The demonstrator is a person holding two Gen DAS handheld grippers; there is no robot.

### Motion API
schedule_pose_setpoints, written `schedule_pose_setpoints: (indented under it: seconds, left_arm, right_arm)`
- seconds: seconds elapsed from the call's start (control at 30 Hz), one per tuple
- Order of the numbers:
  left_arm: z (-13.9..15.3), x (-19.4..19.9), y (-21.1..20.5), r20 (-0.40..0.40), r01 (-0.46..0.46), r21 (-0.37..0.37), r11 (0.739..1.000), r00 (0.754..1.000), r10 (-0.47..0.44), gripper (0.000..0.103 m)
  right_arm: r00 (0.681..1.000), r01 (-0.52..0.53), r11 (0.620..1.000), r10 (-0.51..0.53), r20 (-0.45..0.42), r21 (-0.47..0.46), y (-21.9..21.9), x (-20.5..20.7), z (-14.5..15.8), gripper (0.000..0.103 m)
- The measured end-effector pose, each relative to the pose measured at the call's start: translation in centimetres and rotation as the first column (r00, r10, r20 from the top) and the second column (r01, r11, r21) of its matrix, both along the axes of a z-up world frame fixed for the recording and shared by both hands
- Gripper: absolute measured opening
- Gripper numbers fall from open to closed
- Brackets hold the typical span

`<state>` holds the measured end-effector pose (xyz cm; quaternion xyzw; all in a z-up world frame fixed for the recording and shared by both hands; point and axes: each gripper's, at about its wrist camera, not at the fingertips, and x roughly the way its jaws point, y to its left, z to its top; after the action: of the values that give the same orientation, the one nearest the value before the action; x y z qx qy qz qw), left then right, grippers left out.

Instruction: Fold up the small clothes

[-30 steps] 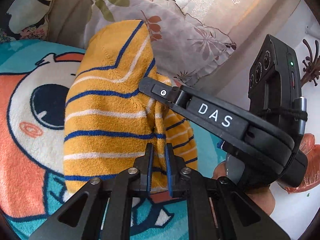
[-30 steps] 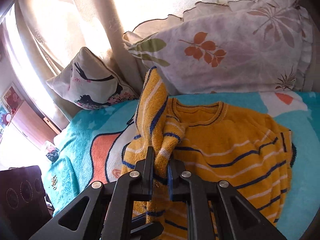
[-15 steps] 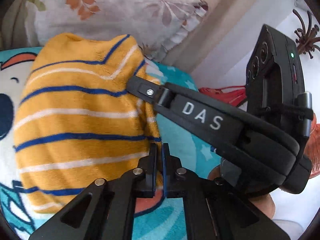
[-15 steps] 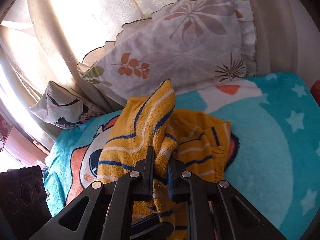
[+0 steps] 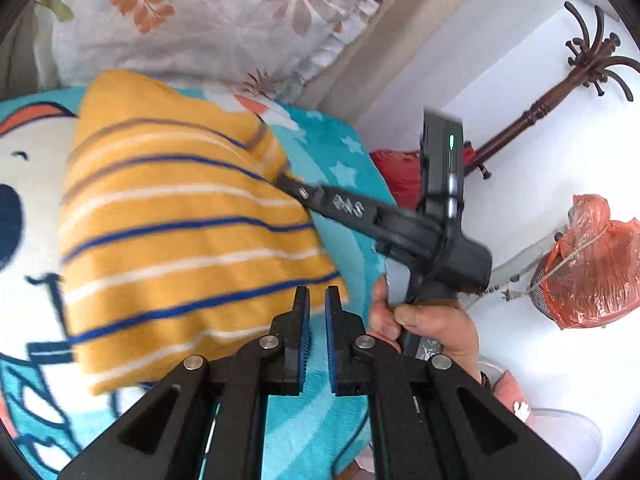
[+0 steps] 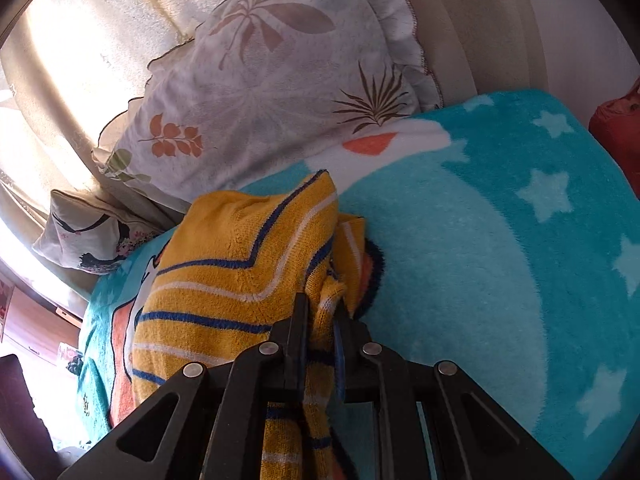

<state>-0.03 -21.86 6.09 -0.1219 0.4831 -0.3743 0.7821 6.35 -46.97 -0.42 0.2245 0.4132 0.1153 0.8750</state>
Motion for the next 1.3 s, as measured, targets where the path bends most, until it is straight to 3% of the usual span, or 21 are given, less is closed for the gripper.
schedule_pose_setpoints:
  seconds: [0.1,0.13,0.23,0.37,0.47,0.53,0.67,0.77,0.9,1.0,1.07,1.13,1.17,1.2,1.23,1.3]
  left_arm:
    - [0.3,1.2,2.0,0.053,-0.092,0.031,0.995,0.995,0.09,0.029]
    - [0.0,1.8,2.4,0.048,-0.119,0.04,0.992,0.992,0.117,0.03]
    - [-1.8,4.0,2.6,0.015,-0.149,0.088,0.985,0.989,0.149,0.03]
    - [-3.8,3.8,2.4,0.023,-0.127,0.158,0.979,0.992,0.125,0.03]
    - [-4.7,3.8,1.8,0.024,-0.124,0.192,0.974,0.992,0.121,0.03]
    - [-4.5,3.3,2.1,0.033,-0.125,0.188,0.974,0.992,0.121,0.03]
    - [-3.5,1.5,3.4,0.036,-0.12,0.157,0.98,0.993,0.116,0.031]
    - [-2.8,0.0,4.2,0.063,-0.136,0.154,0.979,0.99,0.128,0.039]
    - [-2.3,-1.3,5.6,0.089,-0.184,0.172,0.968,0.981,0.171,0.042]
    - [-1.8,-2.1,7.1,0.109,-0.228,0.181,0.957,0.971,0.211,0.044]
    - [-1.7,-2.3,8.3,0.114,-0.257,0.174,0.95,0.964,0.24,0.047]
    - [-1.7,-2.5,9.5,0.106,-0.28,0.164,0.946,0.958,0.265,0.05]
    - [-1.7,-2.5,9.9,0.101,-0.288,0.159,0.944,0.956,0.275,0.05]
    - [-1.8,-2.5,10.4,0.096,-0.295,0.155,0.943,0.954,0.283,0.05]
    - [-1.9,-2.5,10.7,0.092,-0.301,0.151,0.942,0.953,0.289,0.05]
    - [-1.9,-2.7,11.3,0.084,-0.304,0.14,0.942,0.952,0.294,0.05]
  right_arm:
    - [1.0,-0.01,1.0,0.01,-0.025,0.03,-0.4,0.0,-1.3,0.011]
    - [0.999,-0.018,0.999,0.019,-0.029,0.044,-0.4,-0.1,-1.6,0.011]
    - [0.999,-0.037,0.998,0.038,-0.025,0.054,0.0,-0.7,-1.7,0.011]
    - [0.998,-0.055,0.998,0.055,-0.006,0.013,0.8,-1.4,-1.4,0.012]
    - [1.0,-0.028,1.0,0.028,-0.005,-0.006,0.8,-1.4,-1.4,0.019]
    - [1.0,-0.004,0.999,0.004,0.007,-0.031,0.6,-1.8,-0.7,0.03]
    - [0.989,0.052,0.995,-0.04,0.141,-0.083,0.5,-3.7,3.0,0.036]
    - [0.973,0.045,0.996,-0.025,0.231,-0.08,1.3,-3.9,5.8,0.038]
    - [0.975,-0.099,0.992,0.082,0.206,0.072,4.0,-1.0,6.3,0.038]
    - [0.968,-0.209,0.947,0.164,0.191,0.244,6.3,1.5,5.1,0.038]
    - [0.956,-0.288,0.854,0.23,0.18,0.434,7.6,2.9,3.7,0.039]
    - [0.934,-0.35,0.728,0.322,0.158,0.59,9.3,4.2,1.7,0.039]
    - [0.93,-0.347,0.713,0.343,0.129,0.609,10.1,4.8,0.7,0.039]
    - [0.946,-0.297,0.757,0.318,0.068,0.582,10.5,5.3,-0.4,0.038]
    - [0.958,-0.24,0.794,0.288,0.001,0.558,10.7,5.7,-1.7,0.023]
    - [0.966,-0.157,0.798,0.246,-0.075,0.582,10.3,6.3,-4.0,0.0]
